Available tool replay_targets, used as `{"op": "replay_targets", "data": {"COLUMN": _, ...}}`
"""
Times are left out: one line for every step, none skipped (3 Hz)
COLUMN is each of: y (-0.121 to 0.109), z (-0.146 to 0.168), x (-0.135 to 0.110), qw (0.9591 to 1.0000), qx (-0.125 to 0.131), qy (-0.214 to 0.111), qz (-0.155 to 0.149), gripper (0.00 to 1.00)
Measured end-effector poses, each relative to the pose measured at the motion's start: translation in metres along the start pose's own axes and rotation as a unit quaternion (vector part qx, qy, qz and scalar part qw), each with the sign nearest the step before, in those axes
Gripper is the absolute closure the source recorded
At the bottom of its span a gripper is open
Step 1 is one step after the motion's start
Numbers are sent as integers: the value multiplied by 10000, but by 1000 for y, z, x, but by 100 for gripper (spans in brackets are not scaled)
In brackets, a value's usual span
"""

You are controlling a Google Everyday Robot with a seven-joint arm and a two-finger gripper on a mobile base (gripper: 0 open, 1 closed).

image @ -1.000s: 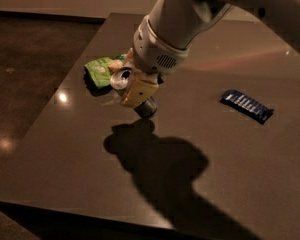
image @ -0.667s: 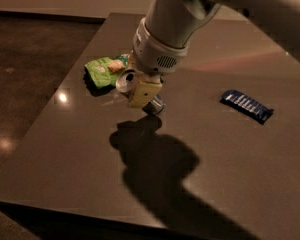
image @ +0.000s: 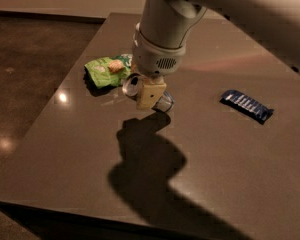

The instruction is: Knock redbull can over

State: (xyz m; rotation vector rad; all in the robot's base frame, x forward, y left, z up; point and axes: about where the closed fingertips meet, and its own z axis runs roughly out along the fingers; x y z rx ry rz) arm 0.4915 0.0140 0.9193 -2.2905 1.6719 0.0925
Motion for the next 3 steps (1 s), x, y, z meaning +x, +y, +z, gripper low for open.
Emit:
{"op": "replay_targets", "data": {"y": 3, "z": 4, "x": 2, "qw": 9998, "qx": -55, "qy": 168, "qz": -121, "gripper": 17}}
{"op": "replay_targets", "data": {"y": 8, "z": 10, "x": 5, "qw": 9998, "qx": -118, "qy": 112, "qz": -103, "gripper": 0}}
{"op": "replay_targets", "data": {"y": 8, "z": 10, "x": 5, "qw": 9998, "qx": -118, "qy": 112, "qz": -103, "gripper": 0}}
